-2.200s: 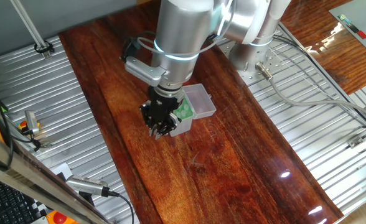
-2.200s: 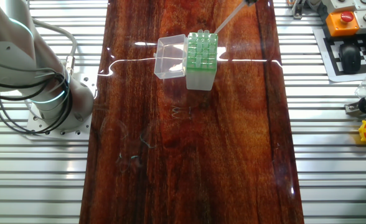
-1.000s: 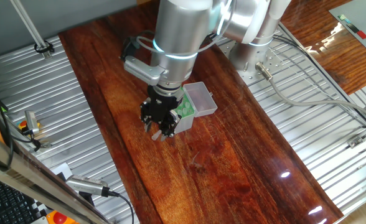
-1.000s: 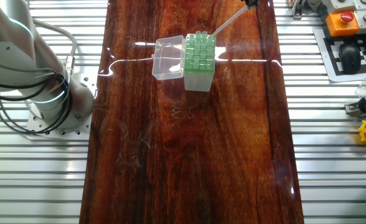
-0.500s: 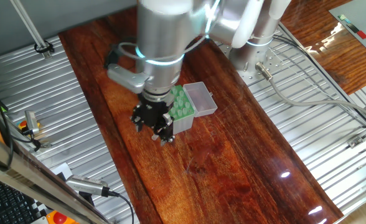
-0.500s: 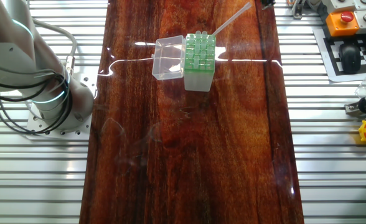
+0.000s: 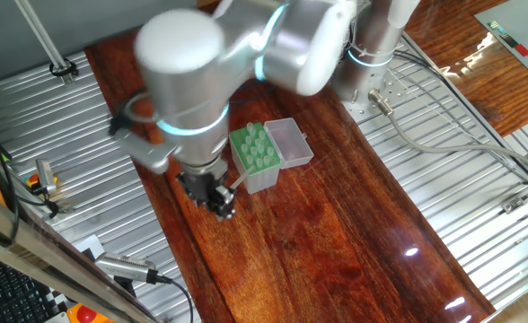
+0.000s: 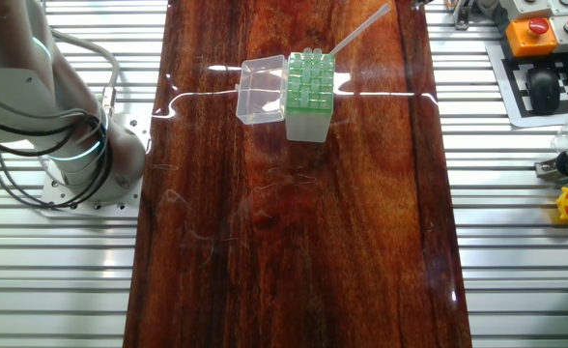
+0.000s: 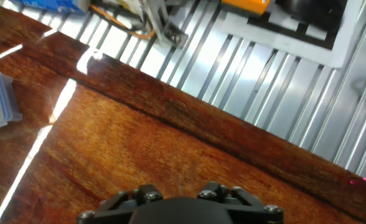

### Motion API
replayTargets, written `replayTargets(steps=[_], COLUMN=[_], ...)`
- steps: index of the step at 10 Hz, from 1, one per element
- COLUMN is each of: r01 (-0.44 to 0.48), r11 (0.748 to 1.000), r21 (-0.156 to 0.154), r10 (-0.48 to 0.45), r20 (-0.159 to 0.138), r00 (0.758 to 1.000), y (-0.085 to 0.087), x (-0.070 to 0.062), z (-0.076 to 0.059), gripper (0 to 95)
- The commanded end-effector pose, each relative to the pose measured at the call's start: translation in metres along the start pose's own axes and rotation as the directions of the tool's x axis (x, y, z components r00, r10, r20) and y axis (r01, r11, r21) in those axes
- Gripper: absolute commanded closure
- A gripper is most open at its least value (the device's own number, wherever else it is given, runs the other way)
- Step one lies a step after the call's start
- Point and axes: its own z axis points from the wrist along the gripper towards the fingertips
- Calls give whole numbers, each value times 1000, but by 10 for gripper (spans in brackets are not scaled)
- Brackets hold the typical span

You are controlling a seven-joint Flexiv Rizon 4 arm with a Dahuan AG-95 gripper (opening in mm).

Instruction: Insert a large pipette tip into the holder for large pipette tips

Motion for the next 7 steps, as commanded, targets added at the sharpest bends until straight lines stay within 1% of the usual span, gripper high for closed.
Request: replayTargets(steps=[1,5,6,7], r01=[0,-10,-18,-17], r11=[1000,1000,1000,1000], r21=[-3,6,-1,-4], r10=[0,10,18,17], r20=[-11,-26,-40,-39], r00=[1000,1000,999,999], y=[0,-2,-2,-2], x=[2,2,2,2], z=[1,3,3,3], gripper=[950,950,950,760])
